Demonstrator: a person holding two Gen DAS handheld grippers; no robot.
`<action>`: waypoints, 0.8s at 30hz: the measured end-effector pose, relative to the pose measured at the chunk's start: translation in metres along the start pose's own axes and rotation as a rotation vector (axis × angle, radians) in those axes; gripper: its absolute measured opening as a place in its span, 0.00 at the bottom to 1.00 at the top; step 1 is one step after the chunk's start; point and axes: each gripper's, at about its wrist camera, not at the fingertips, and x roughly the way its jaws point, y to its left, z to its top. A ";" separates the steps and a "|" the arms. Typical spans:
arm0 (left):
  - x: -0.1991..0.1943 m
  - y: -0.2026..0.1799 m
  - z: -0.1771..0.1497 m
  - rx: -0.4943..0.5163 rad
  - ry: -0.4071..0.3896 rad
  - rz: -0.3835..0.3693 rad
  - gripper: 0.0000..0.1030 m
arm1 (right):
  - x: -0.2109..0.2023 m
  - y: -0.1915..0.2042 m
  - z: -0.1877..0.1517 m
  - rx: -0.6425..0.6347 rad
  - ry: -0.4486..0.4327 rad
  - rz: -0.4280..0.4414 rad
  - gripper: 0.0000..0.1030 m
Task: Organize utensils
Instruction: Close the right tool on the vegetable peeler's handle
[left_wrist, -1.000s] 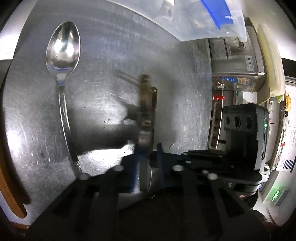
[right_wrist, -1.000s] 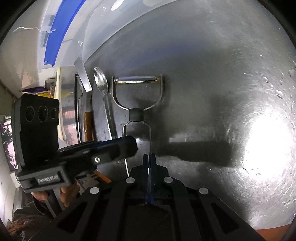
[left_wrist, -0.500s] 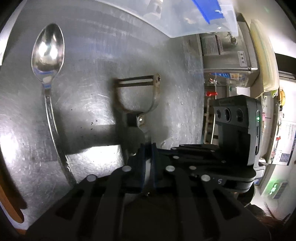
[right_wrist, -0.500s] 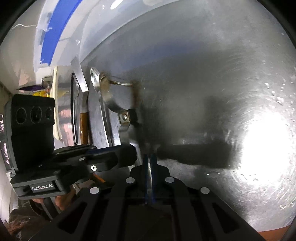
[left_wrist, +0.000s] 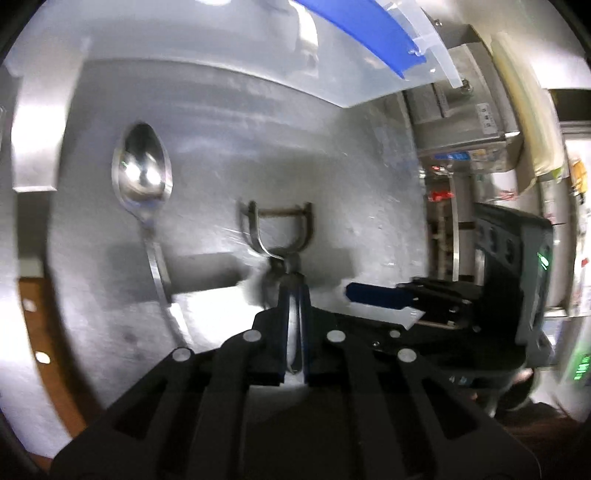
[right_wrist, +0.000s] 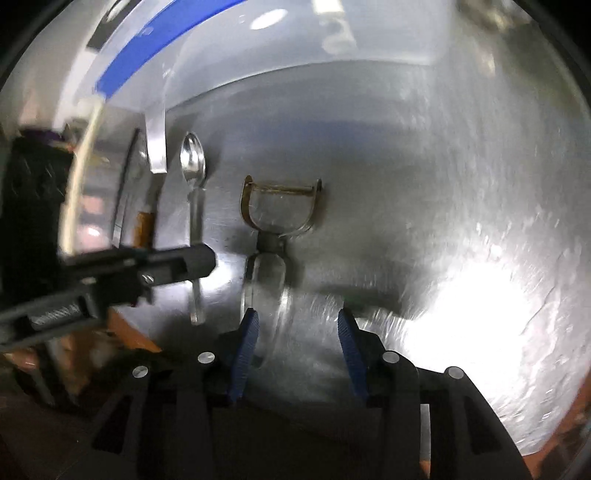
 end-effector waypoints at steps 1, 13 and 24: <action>0.000 0.001 0.000 0.003 0.001 0.027 0.03 | 0.004 0.010 0.002 -0.029 -0.010 -0.053 0.43; 0.010 0.004 -0.006 0.018 0.050 0.000 0.03 | 0.029 0.016 0.013 0.004 0.026 -0.009 0.02; 0.028 -0.003 -0.007 0.018 0.110 -0.023 0.03 | 0.038 -0.021 0.015 0.145 0.061 0.174 0.02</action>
